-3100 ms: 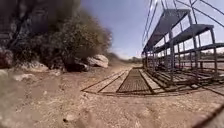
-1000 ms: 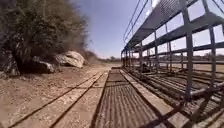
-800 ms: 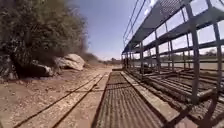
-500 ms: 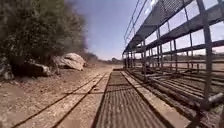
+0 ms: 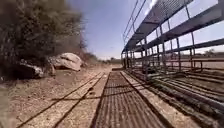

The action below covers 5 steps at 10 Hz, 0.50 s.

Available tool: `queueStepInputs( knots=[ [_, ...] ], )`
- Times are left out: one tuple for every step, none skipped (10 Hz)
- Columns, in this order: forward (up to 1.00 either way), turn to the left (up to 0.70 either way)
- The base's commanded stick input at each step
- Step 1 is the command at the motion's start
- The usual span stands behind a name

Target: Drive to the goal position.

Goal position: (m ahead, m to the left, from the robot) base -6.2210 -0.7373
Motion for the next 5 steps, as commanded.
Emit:
queueStepInputs(
  knots=[
    [0.69, 0.0],
    [0.69, 0.0],
    [0.69, 0.0],
    [0.69, 0.0],
    [0.69, 0.0]
  ],
)
